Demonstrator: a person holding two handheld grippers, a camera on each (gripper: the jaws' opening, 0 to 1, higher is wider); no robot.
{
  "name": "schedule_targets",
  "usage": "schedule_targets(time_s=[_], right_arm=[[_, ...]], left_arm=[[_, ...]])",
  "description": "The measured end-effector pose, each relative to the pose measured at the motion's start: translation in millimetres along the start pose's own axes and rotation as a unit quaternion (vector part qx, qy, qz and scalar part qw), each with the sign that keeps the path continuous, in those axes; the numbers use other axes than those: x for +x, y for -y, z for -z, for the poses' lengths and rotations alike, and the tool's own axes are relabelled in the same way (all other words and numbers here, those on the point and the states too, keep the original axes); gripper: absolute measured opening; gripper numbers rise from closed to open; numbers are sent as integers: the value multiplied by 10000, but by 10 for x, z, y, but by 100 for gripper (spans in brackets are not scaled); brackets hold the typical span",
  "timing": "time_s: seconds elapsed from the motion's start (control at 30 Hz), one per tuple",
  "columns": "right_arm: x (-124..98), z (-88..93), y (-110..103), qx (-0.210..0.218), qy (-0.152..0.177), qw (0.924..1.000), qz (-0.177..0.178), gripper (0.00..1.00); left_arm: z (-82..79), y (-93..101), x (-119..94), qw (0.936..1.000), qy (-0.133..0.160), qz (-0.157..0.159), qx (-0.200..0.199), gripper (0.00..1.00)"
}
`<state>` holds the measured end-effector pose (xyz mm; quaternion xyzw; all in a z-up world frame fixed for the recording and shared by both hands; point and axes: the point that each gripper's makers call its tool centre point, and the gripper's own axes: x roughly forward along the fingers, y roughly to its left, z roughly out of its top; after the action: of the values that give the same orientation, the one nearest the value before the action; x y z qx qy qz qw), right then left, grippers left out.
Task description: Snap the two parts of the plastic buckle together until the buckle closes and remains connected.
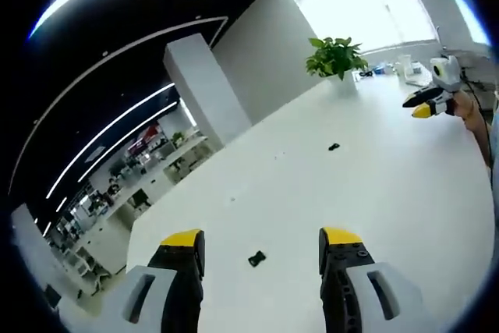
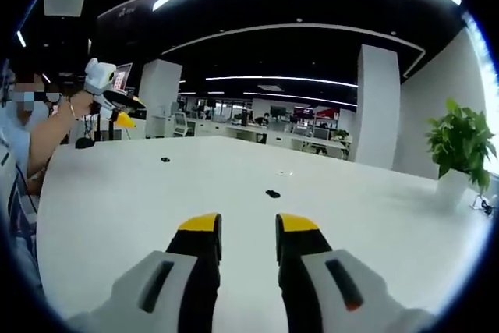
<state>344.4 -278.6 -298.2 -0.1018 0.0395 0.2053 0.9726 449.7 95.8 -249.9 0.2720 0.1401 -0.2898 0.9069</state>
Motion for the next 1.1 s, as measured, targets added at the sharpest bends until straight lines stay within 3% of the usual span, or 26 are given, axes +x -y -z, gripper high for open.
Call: schedule_targets(time_s=[0.33, 0.5, 0.63, 0.77, 1.1], right_arm=[[24, 24, -5, -2, -47, 10000, -21, 27], [28, 34, 1, -3, -70, 10000, -17, 27], [26, 51, 27, 19, -106, 9999, 23, 27], [25, 62, 28, 15, -128, 9999, 18, 27], [-5, 56, 63, 50, -96, 9999, 87, 27]], left_arm=[[116, -140, 290, 9990, -380, 218, -49, 59], [222, -227, 413, 9968, -756, 246, 127, 58], [262, -221, 501, 9942, -927, 520, 148, 58], [351, -255, 569, 9888, -1300, 629, 375, 58], [344, -299, 764, 9842, -1483, 893, 382, 53]])
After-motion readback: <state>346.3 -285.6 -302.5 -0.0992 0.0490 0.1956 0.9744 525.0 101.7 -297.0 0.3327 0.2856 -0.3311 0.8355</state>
